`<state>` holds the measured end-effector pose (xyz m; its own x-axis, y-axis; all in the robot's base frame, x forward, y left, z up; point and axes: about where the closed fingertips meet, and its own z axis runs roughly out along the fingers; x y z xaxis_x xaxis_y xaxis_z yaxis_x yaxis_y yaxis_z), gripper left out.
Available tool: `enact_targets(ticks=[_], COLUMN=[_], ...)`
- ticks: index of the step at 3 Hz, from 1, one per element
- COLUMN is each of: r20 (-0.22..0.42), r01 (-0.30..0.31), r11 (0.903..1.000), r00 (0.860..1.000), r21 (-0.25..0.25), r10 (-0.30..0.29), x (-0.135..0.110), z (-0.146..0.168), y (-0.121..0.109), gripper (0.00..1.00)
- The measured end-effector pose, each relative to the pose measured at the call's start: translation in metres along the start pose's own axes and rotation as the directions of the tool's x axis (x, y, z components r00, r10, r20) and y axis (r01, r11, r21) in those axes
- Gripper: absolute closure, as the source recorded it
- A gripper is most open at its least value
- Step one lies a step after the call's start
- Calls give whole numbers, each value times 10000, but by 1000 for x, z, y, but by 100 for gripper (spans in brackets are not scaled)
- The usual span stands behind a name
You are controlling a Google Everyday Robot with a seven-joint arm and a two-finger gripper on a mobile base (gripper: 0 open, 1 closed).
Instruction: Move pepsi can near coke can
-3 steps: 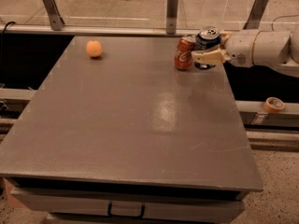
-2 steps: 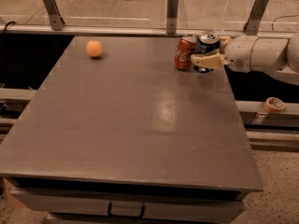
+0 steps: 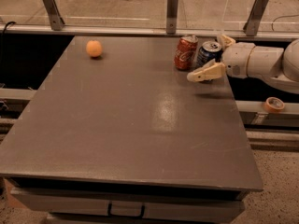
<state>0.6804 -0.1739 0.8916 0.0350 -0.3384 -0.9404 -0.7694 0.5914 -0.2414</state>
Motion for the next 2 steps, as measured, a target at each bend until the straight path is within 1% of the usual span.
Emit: enact_targets(ticks=[1, 2], r20=[-2, -162], r01=[0, 751], r11=[10000, 9971], r00=[10000, 9971], r21=[2, 108], r10=[0, -750], x=[0, -36], z=[0, -36], y=[0, 1], gripper=[0, 0])
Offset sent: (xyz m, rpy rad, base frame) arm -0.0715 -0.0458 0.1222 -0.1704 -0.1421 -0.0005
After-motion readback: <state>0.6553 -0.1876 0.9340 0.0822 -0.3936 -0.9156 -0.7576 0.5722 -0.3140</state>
